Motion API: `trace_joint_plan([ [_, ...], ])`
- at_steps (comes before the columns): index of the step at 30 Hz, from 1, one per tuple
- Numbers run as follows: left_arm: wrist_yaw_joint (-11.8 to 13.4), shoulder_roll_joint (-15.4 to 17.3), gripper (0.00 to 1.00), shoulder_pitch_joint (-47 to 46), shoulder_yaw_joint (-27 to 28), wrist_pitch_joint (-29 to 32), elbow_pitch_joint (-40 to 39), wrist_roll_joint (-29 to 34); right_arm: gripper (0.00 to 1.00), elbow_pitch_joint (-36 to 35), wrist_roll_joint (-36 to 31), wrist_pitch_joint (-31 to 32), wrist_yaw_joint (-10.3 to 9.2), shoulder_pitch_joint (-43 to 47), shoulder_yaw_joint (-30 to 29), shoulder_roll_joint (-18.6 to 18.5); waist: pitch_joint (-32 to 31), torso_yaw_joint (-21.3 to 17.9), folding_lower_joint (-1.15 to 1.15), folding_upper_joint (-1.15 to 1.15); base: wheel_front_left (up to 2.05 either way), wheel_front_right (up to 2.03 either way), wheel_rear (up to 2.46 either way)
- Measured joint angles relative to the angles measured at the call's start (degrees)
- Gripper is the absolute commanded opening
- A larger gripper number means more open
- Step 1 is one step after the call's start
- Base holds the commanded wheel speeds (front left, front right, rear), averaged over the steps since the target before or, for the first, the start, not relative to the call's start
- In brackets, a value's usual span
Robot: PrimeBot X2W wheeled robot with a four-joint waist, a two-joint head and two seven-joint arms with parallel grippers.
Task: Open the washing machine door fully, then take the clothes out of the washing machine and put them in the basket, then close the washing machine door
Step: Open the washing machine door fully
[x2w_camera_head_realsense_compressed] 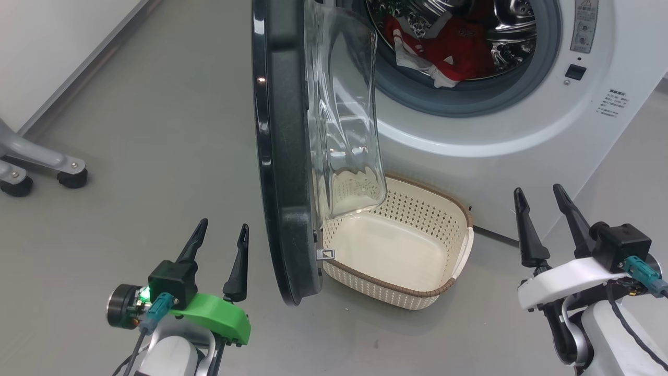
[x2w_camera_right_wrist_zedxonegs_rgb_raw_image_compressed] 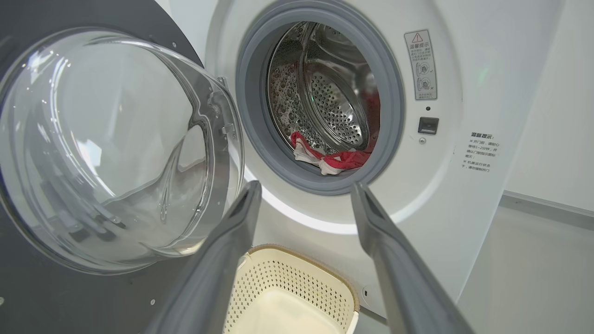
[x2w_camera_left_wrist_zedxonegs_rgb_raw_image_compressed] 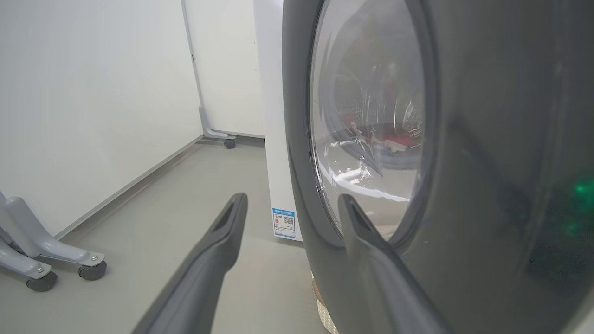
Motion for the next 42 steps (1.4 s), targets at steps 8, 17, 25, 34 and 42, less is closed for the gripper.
trace_joint_plan([
  [8,0.0,0.0,1.0,0.0,0.0,0.0,0.1,0.0,1.0,0.0,-2.2,0.0,-0.07,2.0,-1.0,1.5,0.0,0.1,0.0,0.0,0.0,0.0,0.0],
  [17,0.0,0.0,1.0,0.0,0.0,0.0,0.3,0.0,1.0,-0.2,-3.8,0.0,-0.04,4.0,-2.7,3.4,-0.2,0.1,0.0,0.0,0.0,0.0,0.0],
  [25,0.0,0.0,1.0,0.1,-0.1,0.0,0.5,0.0,1.0,-0.4,-5.4,0.0,0.12,4.3,-3.8,4.1,-0.4,0.2,0.0,0.0,0.0,0.0,0.0],
  [34,0.0,0.0,0.0,0.1,-0.1,0.0,0.8,0.0,1.0,-0.5,-7.0,0.0,1.13,5.4,-4.8,5.3,-0.6,0.4,0.0,0.0,0.0,0.0,0.0],
  [42,0.0,0.0,0.0,0.3,-0.2,0.0,0.9,0.0,1.0,-0.5,-7.9,0.0,1.88,5.8,-5.7,6.0,-0.7,0.6,0.0,0.0,0.0,0.0,0.0],
])
